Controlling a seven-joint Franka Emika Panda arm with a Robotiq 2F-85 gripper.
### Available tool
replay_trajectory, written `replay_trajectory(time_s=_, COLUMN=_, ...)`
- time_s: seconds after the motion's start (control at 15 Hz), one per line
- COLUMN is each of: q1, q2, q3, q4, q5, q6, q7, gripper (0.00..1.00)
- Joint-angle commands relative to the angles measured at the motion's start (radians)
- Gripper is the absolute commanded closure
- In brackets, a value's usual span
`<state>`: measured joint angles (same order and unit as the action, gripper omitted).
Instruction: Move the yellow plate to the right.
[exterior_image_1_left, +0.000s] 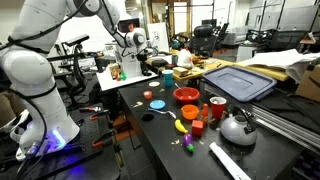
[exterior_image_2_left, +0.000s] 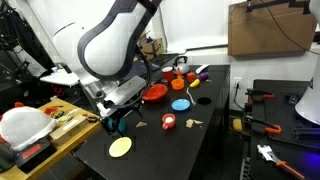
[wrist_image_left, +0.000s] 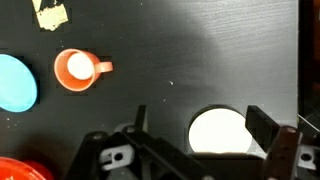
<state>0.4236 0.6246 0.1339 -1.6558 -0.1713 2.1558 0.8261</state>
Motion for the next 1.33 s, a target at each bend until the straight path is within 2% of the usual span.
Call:
replay_trajectory(time_s=0.0, q1=0.014, q2=0.001, q3=-0.016, q4=0.004, q5=0.011, q6=-0.002, q7=-0.006, gripper=0.00)
replay_trajectory(time_s=0.27, q1=0.014, q2=0.001, q3=-0.016, q4=0.004, q5=0.011, q6=-0.002, q7=-0.006, gripper=0.00)
replay_trajectory(time_s=0.47, q1=0.012, q2=0.058, q3=-0.010, q4=0.051, q5=0.021, q6=-0.002, q7=-0.026, gripper=0.00)
replay_trajectory(time_s=0.8, q1=0.045, q2=0.176, q3=-0.019, q4=0.195, q5=0.023, q6=-0.034, q7=0.000, gripper=0.00)
replay_trajectory(time_s=1.27, q1=0.042, q2=0.393, q3=-0.031, q4=0.449, q5=0.130, q6=-0.038, q7=0.029, gripper=0.00)
